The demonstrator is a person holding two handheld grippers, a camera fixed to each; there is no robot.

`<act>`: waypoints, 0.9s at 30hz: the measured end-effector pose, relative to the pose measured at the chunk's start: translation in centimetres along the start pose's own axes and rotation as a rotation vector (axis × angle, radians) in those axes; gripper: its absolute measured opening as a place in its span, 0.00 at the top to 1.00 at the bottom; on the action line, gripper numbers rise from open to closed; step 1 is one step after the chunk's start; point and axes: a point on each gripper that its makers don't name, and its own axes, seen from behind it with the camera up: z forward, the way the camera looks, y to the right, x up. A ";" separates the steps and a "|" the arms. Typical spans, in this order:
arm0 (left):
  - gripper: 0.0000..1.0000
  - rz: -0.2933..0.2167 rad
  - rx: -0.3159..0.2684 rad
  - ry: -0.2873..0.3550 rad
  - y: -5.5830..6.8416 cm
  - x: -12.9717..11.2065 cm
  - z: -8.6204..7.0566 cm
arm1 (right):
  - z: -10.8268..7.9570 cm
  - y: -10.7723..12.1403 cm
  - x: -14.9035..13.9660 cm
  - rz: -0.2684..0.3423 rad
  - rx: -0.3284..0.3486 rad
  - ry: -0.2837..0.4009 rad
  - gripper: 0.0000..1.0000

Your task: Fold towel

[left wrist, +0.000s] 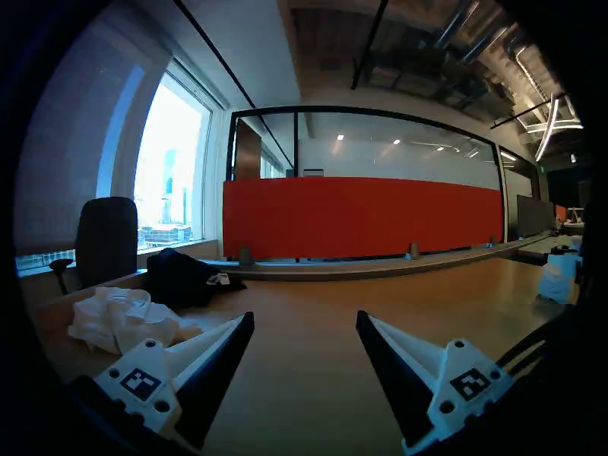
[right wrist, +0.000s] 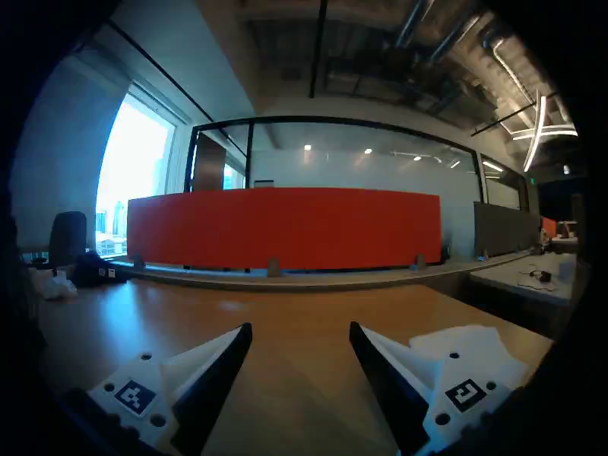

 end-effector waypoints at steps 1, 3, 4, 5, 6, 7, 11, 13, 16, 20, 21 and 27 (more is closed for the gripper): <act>0.00 0.000 0.000 0.000 0.0 0.0 0.0 | 0.0 0.0 0.0 0.000 0.000 0.000 0.01; 0.00 0.000 0.000 0.000 0.0 0.1 0.0 | 0.0 0.0 0.0 0.000 0.000 0.000 0.01; 0.00 0.000 0.000 0.000 0.0 0.1 0.0 | 0.0 0.0 0.0 0.000 0.000 0.000 0.01; 0.00 0.000 0.000 0.000 0.0 0.1 0.0 | 0.0 0.0 0.0 0.000 0.000 0.000 0.01; 0.00 0.000 0.000 0.000 0.0 0.1 -0.1 | 0.0 0.0 0.0 0.000 0.000 0.000 0.01; 0.00 0.000 0.000 -0.001 -0.1 0.2 -0.1 | 0.0 0.0 0.0 0.000 0.000 0.000 0.01; 0.00 0.000 0.000 -0.001 -0.1 0.2 -0.1 | 0.0 0.0 0.0 0.000 0.000 0.000 0.01; 0.00 0.000 0.000 -0.001 -0.1 0.3 -0.1 | 0.0 0.0 0.0 0.000 0.000 0.000 0.01; 0.00 0.000 0.000 -0.001 0.0 0.3 -0.1 | 0.0 0.0 0.0 0.000 0.000 0.000 0.01; 0.00 -0.001 0.000 -0.001 -0.1 0.3 -0.1 | 0.0 0.0 -0.1 0.000 0.000 0.000 0.01; 0.00 -0.001 0.000 -0.001 -0.1 0.3 -0.1 | 0.0 0.0 -0.1 0.000 0.000 0.000 0.01; 0.00 -0.002 0.000 -0.002 0.0 0.3 -0.2 | 0.0 0.0 0.0 0.000 0.000 0.000 0.01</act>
